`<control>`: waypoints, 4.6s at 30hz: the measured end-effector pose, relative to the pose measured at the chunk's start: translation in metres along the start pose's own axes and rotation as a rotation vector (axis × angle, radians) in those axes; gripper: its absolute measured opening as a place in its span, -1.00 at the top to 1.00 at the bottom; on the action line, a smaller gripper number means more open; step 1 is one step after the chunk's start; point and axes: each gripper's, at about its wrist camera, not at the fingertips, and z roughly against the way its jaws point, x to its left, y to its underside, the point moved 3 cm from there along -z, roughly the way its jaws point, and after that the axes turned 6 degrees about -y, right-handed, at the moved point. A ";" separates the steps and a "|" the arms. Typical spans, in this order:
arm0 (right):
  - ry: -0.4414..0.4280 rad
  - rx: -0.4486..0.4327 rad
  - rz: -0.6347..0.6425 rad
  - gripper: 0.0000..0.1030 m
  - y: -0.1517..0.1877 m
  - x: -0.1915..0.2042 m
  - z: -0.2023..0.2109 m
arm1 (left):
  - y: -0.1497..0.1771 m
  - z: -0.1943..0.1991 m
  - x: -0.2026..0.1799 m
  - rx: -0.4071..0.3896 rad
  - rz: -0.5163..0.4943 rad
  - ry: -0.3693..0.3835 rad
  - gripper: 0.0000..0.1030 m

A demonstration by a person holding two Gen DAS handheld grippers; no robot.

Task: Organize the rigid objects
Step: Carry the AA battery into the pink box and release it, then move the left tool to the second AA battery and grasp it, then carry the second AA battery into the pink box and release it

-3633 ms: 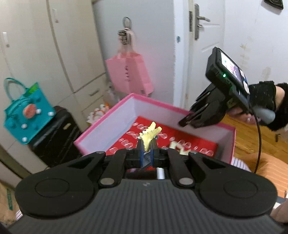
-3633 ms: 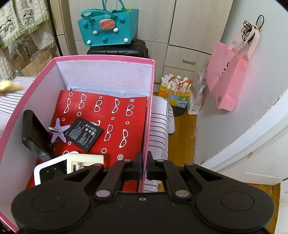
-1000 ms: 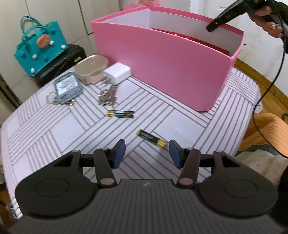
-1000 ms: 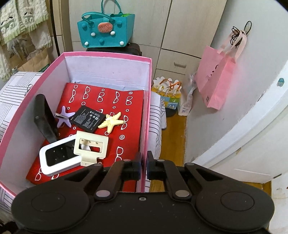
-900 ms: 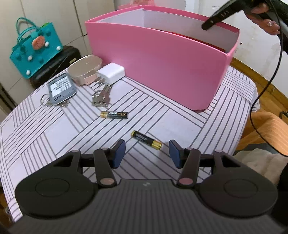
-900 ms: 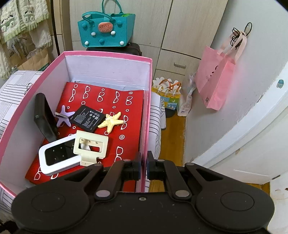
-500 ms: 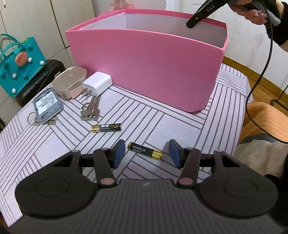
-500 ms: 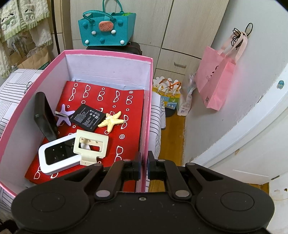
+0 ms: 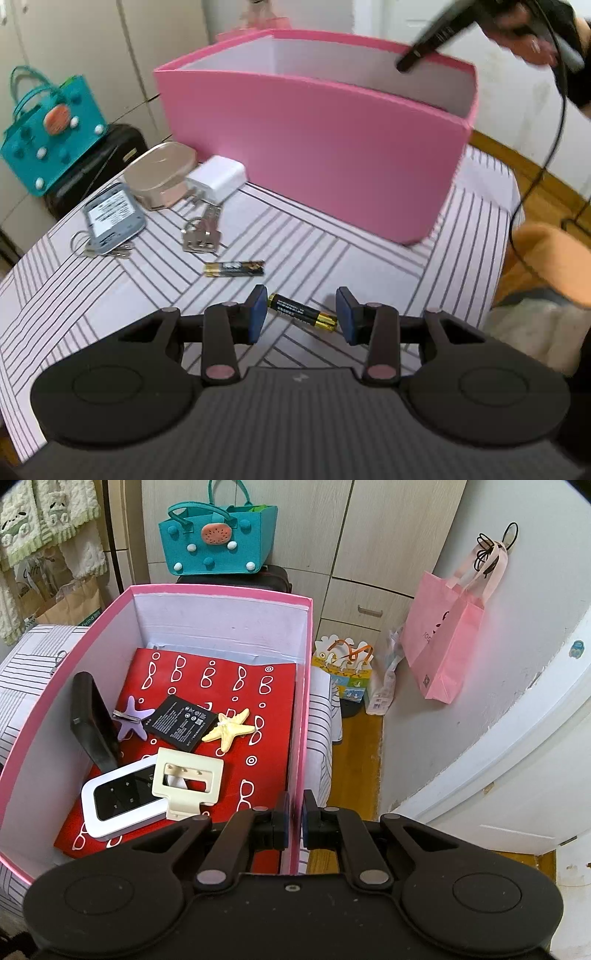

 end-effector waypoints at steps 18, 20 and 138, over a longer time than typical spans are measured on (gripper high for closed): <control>0.014 0.008 0.075 0.81 0.000 0.005 0.000 | -0.108 0.077 -0.001 -0.191 0.001 -0.011 0.24; 0.014 0.007 0.074 0.81 0.001 0.005 0.000 | -0.120 0.070 -0.011 -0.189 -0.017 -0.001 0.25; -0.203 0.105 0.092 0.72 -0.034 -0.024 -0.051 | -0.163 0.030 0.005 -0.080 0.043 -0.042 0.22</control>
